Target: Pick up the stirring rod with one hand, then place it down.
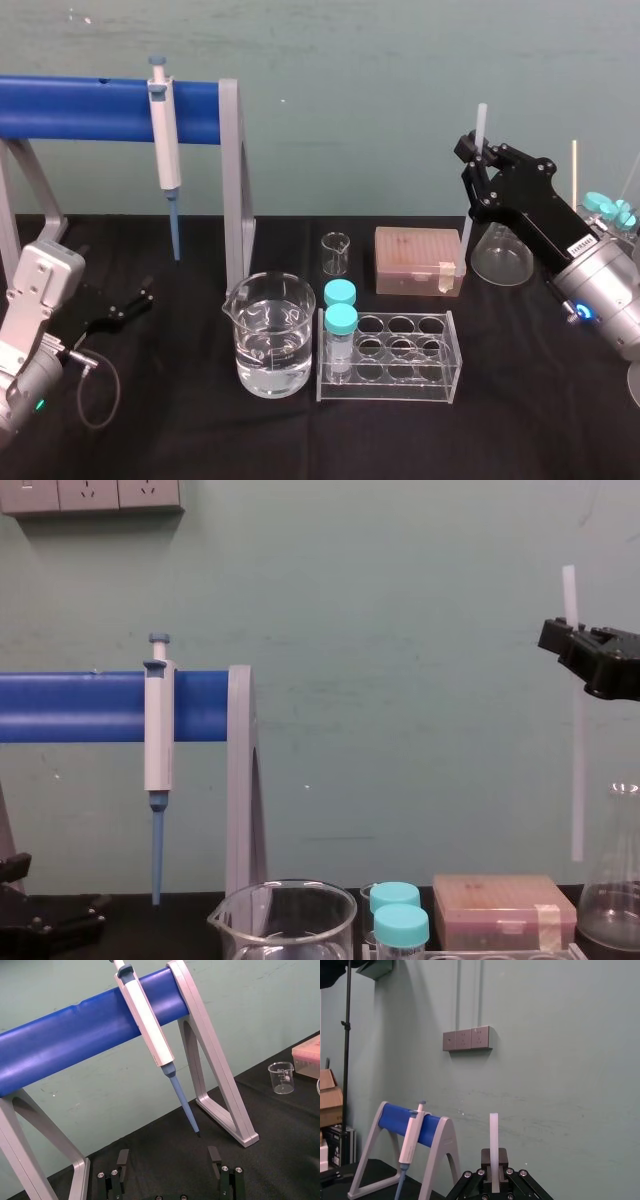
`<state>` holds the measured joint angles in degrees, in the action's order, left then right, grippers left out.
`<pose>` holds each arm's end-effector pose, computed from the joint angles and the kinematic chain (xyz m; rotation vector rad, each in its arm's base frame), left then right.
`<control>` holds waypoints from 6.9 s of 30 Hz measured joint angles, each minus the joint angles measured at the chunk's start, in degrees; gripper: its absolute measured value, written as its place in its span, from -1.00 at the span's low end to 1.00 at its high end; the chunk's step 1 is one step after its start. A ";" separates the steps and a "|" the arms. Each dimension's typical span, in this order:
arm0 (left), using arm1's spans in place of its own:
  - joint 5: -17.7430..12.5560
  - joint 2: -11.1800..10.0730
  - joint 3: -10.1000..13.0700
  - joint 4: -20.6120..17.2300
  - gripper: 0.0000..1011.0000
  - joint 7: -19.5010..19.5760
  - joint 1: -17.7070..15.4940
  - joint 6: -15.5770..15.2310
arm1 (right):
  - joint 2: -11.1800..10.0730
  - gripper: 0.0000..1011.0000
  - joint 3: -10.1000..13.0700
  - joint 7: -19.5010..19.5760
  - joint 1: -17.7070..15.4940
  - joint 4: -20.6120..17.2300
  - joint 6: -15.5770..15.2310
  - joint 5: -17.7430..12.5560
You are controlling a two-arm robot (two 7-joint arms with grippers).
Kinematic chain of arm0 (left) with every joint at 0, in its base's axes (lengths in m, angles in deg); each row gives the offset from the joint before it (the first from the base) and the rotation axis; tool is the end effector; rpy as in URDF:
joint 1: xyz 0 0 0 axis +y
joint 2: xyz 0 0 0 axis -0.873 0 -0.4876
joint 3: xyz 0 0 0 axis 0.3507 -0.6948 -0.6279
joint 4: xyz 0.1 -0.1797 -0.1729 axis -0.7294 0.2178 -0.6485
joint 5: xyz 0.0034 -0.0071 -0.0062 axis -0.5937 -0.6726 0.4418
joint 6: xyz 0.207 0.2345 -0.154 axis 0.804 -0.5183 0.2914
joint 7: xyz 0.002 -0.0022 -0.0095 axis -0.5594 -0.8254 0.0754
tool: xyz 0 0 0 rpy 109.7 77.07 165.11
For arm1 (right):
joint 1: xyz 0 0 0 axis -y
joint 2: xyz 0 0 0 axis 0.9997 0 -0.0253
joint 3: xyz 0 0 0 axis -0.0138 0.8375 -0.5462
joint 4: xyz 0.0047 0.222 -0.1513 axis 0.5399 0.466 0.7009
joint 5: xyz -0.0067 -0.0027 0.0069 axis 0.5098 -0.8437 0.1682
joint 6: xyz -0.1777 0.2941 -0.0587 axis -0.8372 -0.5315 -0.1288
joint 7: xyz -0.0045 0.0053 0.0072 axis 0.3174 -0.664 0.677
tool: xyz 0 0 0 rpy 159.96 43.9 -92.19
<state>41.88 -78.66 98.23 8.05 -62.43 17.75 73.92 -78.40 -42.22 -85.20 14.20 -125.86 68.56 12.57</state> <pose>0.3922 0.0600 -0.2925 0.3045 -0.2851 1.2479 0.4160 -0.0396 -0.1979 0.2483 -0.2676 -0.9543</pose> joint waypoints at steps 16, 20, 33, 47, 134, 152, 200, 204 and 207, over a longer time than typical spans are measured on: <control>0.00 0.00 0.00 0.00 0.98 0.00 0.00 0.00 | -0.03 -0.86 0.02 0.00 -0.08 -0.24 0.23 0.16; 0.00 0.00 0.00 0.00 0.98 0.00 0.00 0.00 | -0.06 -0.86 0.11 0.01 -0.14 -0.36 0.21 0.14; 0.00 0.00 0.00 0.00 0.98 0.00 0.00 0.00 | 0.01 -0.86 0.43 0.24 -0.11 -0.37 0.20 0.11; 0.00 0.00 0.00 0.00 0.98 0.00 0.00 0.00 | 0.01 -0.86 0.43 0.19 -0.18 -0.25 0.29 0.13; 0.00 0.00 0.00 0.00 0.98 0.00 0.00 0.00 | 5.76 -0.86 -8.78 -9.97 7.01 25.96 10.05 0.12; 0.00 0.00 0.00 0.00 0.98 0.00 0.00 0.00 | 5.72 -0.42 -8.83 -10.09 7.03 25.93 9.90 0.00; 0.00 0.00 0.00 0.00 0.98 0.00 0.00 0.00 | 4.57 0.98 0.76 11.22 -2.47 14.70 -3.35 5.68; 0.00 0.00 0.00 0.00 0.98 0.00 0.00 0.00 | 5.22 0.98 1.17 11.68 -2.25 16.29 -5.04 6.29; 0.00 0.00 0.00 0.00 0.98 0.00 0.00 0.00 | 5.54 0.98 1.30 11.70 -2.05 16.83 -5.47 6.82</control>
<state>41.88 -78.66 98.23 8.05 -62.43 17.75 73.92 -72.87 -40.92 -73.51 12.14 -109.03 63.08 19.38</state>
